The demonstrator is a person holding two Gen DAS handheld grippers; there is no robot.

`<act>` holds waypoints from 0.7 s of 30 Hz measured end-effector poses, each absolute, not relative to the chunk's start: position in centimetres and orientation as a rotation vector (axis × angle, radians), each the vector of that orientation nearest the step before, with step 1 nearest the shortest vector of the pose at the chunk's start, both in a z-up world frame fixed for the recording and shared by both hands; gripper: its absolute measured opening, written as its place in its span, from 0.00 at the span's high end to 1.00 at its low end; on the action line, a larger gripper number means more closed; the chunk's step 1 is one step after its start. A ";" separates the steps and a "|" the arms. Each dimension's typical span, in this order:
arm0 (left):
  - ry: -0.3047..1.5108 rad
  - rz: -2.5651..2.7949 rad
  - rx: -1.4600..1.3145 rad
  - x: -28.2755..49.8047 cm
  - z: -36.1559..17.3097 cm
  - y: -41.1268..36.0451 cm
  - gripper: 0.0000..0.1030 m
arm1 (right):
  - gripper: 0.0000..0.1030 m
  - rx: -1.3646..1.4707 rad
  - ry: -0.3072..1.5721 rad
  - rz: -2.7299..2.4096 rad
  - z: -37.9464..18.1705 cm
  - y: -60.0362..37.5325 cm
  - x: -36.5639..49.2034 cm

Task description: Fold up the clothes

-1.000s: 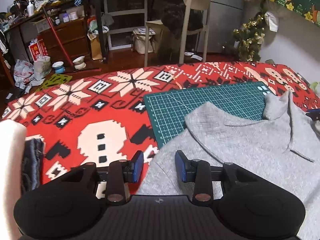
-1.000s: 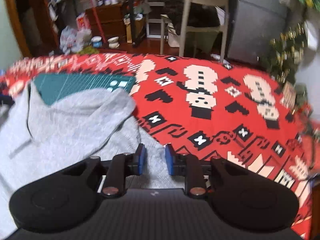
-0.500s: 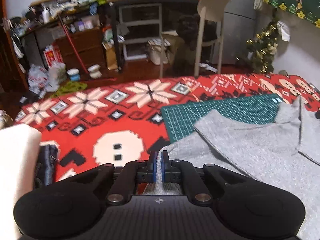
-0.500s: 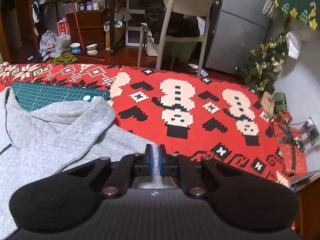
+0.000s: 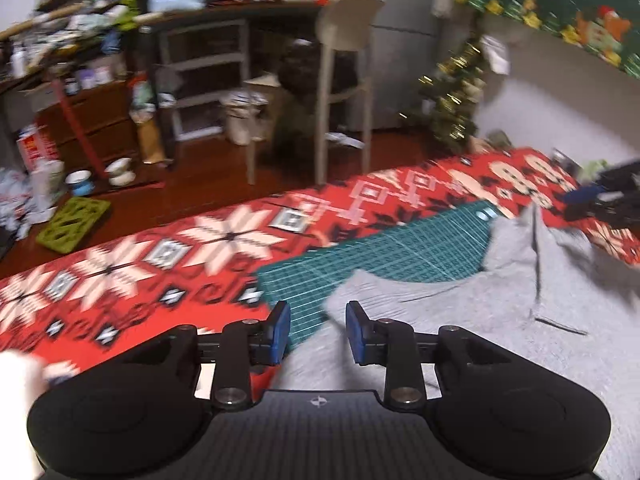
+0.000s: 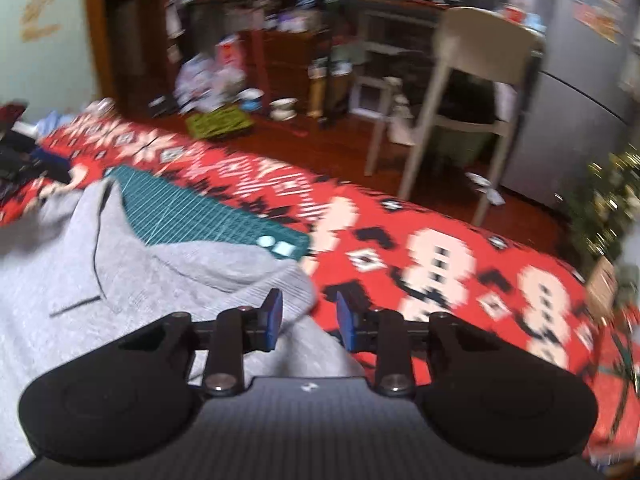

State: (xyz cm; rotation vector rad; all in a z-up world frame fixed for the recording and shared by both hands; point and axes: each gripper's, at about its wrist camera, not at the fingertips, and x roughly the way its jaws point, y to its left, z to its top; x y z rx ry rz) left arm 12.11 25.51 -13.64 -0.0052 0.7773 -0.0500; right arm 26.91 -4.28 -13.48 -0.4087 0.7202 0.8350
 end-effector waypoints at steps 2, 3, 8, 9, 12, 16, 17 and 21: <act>0.790 -0.082 0.019 13.0 -14.3 25.0 0.71 | 0.67 -0.448 0.718 0.861 -14.2 -3.2 27.5; 0.799 -0.094 0.028 13.4 -14.7 24.9 0.71 | 0.67 -0.453 0.717 0.875 -14.5 -2.8 27.8; 0.851 -0.141 0.038 15.0 -16.2 24.7 0.69 | 0.68 -0.462 0.726 0.939 -15.5 -1.9 28.7; 0.855 -0.144 0.022 15.1 -16.3 24.8 0.69 | 0.70 -0.457 0.730 0.944 -15.6 -1.9 28.8; 0.859 -0.150 -0.045 15.1 -16.2 25.4 0.91 | 0.90 -0.427 0.748 0.962 -15.8 -1.9 28.9; 0.802 -0.141 -0.019 13.2 -15.1 24.5 0.95 | 0.92 -0.428 0.714 0.938 -15.0 -2.1 27.3; 0.783 -0.138 -0.008 12.6 -14.7 24.2 0.95 | 0.92 -0.420 0.706 0.934 -14.5 -2.3 26.7; 0.720 -0.133 -0.050 9.8 -12.4 23.7 0.95 | 0.93 -0.347 0.704 0.928 -12.0 -3.8 23.6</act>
